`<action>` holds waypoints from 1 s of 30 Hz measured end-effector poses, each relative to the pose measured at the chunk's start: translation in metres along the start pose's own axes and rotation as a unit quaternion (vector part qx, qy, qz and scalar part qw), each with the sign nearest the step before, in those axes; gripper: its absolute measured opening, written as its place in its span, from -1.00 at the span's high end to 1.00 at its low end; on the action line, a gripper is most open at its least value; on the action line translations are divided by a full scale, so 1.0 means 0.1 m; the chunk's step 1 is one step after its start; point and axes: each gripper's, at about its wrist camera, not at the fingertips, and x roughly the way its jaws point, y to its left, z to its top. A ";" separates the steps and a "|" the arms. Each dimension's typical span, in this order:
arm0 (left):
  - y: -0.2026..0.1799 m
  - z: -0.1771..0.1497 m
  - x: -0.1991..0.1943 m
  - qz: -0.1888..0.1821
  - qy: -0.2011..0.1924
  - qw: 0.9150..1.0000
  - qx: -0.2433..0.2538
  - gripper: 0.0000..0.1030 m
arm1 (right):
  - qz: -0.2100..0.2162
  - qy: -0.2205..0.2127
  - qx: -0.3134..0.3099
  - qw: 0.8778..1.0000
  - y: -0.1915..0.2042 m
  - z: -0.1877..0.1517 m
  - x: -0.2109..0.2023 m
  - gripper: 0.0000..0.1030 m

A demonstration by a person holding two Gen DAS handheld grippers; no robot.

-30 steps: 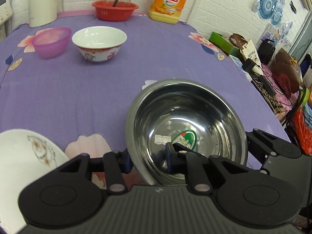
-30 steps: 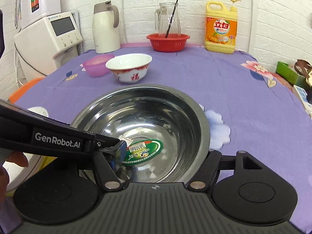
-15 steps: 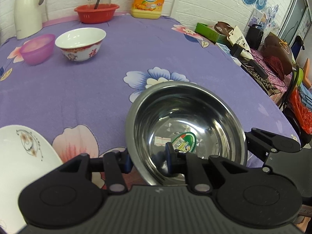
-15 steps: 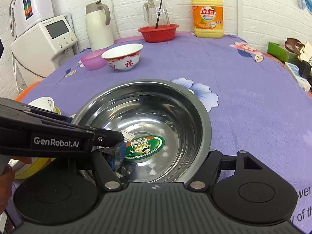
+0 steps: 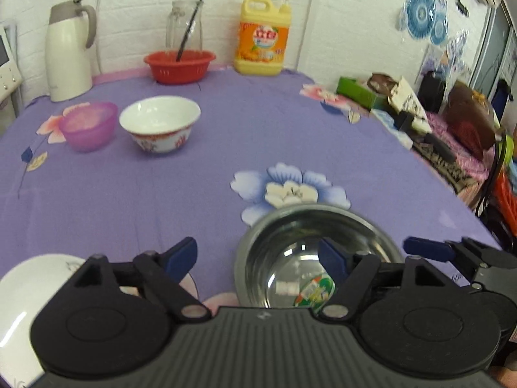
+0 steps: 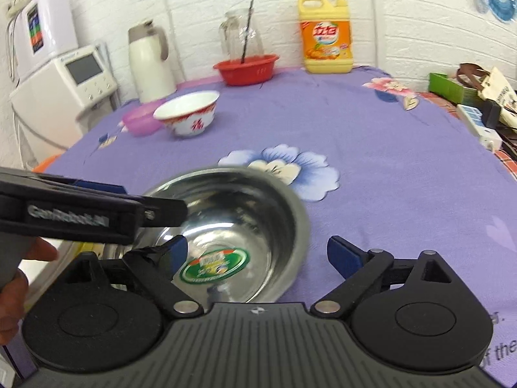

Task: Organize plates and bowls
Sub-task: 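Carry the steel bowl with both grippers toward the red-patterned white bowl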

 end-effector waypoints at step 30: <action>1.10 0.47 -0.05 0.062 -0.036 0.991 -0.115 -0.65 | 0.093 0.029 -0.068 0.993 0.22 0.88 0.39 -1.00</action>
